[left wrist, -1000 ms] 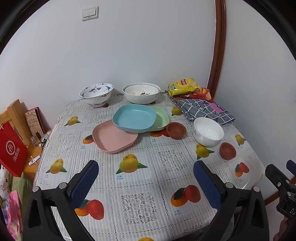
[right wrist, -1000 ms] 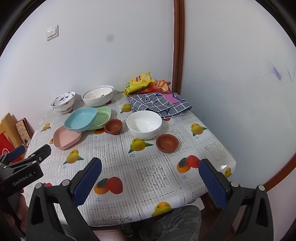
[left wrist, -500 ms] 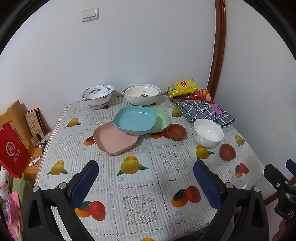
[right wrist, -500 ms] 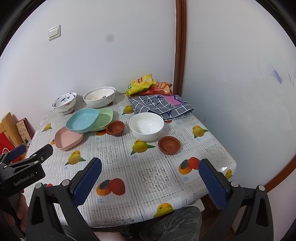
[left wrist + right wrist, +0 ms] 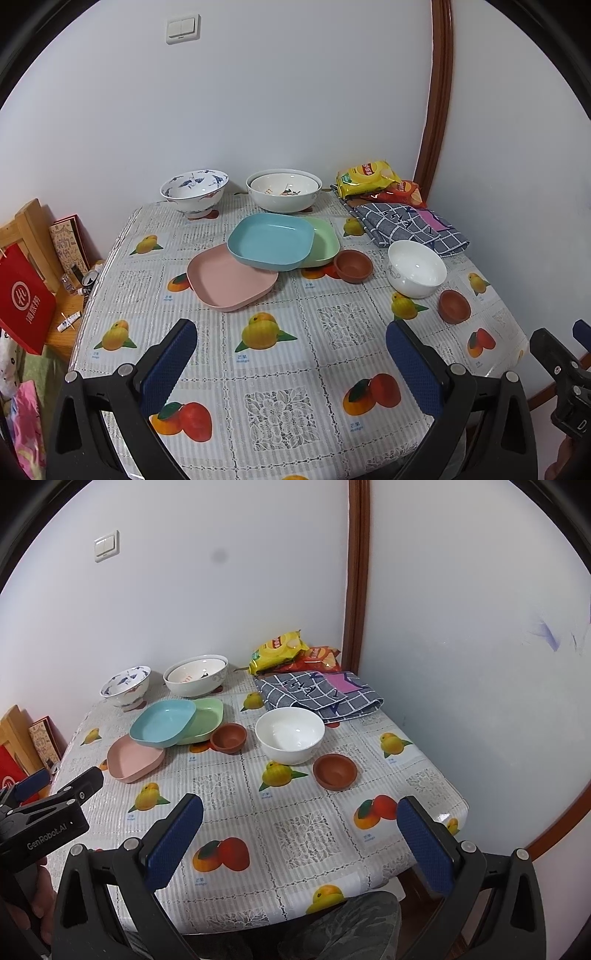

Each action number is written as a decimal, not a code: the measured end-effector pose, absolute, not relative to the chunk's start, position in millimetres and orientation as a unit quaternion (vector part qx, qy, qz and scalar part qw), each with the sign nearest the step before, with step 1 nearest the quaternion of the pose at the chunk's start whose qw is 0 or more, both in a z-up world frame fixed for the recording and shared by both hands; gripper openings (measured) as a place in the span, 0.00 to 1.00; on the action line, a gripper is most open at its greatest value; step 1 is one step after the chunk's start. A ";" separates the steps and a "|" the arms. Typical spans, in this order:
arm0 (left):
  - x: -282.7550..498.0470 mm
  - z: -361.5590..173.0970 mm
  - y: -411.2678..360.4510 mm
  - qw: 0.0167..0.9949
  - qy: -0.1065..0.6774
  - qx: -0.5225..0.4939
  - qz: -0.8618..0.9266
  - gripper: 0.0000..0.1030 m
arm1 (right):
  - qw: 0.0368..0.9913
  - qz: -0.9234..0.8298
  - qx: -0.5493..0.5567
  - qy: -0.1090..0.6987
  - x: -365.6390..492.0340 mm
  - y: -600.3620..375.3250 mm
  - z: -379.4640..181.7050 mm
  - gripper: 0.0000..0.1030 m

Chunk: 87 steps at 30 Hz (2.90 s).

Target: Organize plates and bowls

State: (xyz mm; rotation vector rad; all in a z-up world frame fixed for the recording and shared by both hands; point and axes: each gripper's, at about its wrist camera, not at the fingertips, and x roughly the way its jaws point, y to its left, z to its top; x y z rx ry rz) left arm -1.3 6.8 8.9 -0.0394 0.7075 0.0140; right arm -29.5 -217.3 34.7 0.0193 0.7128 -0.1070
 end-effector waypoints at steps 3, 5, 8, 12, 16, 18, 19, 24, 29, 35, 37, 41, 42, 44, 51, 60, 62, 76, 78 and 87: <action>0.3 10.0 5.5 0.937 0.348 -0.016 0.006 1.00 | 0.936 -0.048 0.017 0.347 -29.9 -219.5 35.1 1.00; 0.6 11.0 5.6 0.938 0.347 -0.015 0.007 1.00 | 0.937 -0.050 0.020 0.346 -30.3 -219.9 35.5 1.00; 0.4 10.9 6.1 0.937 0.348 -0.019 0.007 1.00 | 0.937 -0.049 0.020 0.345 -31.3 -220.0 35.9 1.00; 0.5 10.9 6.4 0.937 0.349 -0.019 0.007 1.00 | 0.938 -0.048 0.021 0.342 -32.2 -219.6 38.0 1.00; 0.0 10.4 6.6 0.937 0.348 -0.020 0.006 1.00 | 0.939 -0.047 0.019 0.339 -34.0 -218.2 40.0 1.00; -0.1 9.7 5.3 0.937 0.348 -0.020 0.004 1.00 | 0.940 -0.046 0.017 0.338 -34.7 -217.0 40.9 1.00; 0.2 9.4 4.5 0.937 0.348 -0.019 0.004 1.00 | 0.940 -0.046 0.018 0.338 -34.9 -216.8 41.1 1.00; -0.4 7.3 1.5 0.937 0.349 -0.018 -0.002 1.00 | 0.940 -0.044 0.022 0.339 -36.2 -217.0 39.6 1.00; 3.1 8.6 -0.7 0.936 0.351 -0.017 -0.005 1.00 | 0.940 -0.044 0.025 0.337 -34.9 -216.9 41.6 1.00; 8.3 16.0 1.9 0.938 0.346 -0.021 -0.003 1.00 | 0.940 -0.040 0.027 0.339 -28.7 -216.3 44.0 1.00; 11.0 17.6 1.9 0.938 0.346 -0.020 -0.004 1.00 | 0.940 -0.037 0.030 0.338 -26.8 -215.3 44.7 1.00; 17.6 19.4 3.5 0.938 0.345 -0.016 -0.005 1.00 | 0.940 -0.033 0.037 0.337 -21.3 -214.7 47.0 1.00; 19.2 19.7 3.4 0.939 0.345 -0.015 -0.004 1.00 | 0.941 -0.032 0.039 0.336 -20.1 -214.9 47.5 1.00; 24.2 20.5 3.3 0.938 0.345 -0.014 -0.006 1.00 | 0.941 -0.028 0.043 0.335 -16.1 -214.4 48.5 1.00; 43.5 22.4 4.4 0.937 0.349 -0.014 -0.009 1.00 | 0.941 -0.023 0.047 0.335 1.9 -214.0 52.3 1.00; 78.5 13.6 10.4 0.933 0.360 -0.021 -0.001 1.00 | 0.939 -0.013 0.043 0.342 40.3 -213.8 47.4 1.00; 86.4 7.9 15.4 0.931 0.364 -0.023 0.005 1.00 | 0.937 -0.012 0.042 0.346 50.3 -214.0 42.6 1.00; 161.8 -32.6 71.4 0.913 0.403 -0.044 0.051 0.95 | 0.918 0.031 0.065 0.391 134.0 -185.9 0.0 0.90; 171.7 -37.6 76.9 0.910 0.409 -0.044 0.053 0.95 | 0.916 0.035 0.068 0.393 144.9 -180.2 -4.4 0.89; 213.4 -66.4 97.1 0.902 0.428 -0.042 0.043 0.94 | 0.905 0.051 0.080 0.414 192.2 -138.9 -34.7 0.76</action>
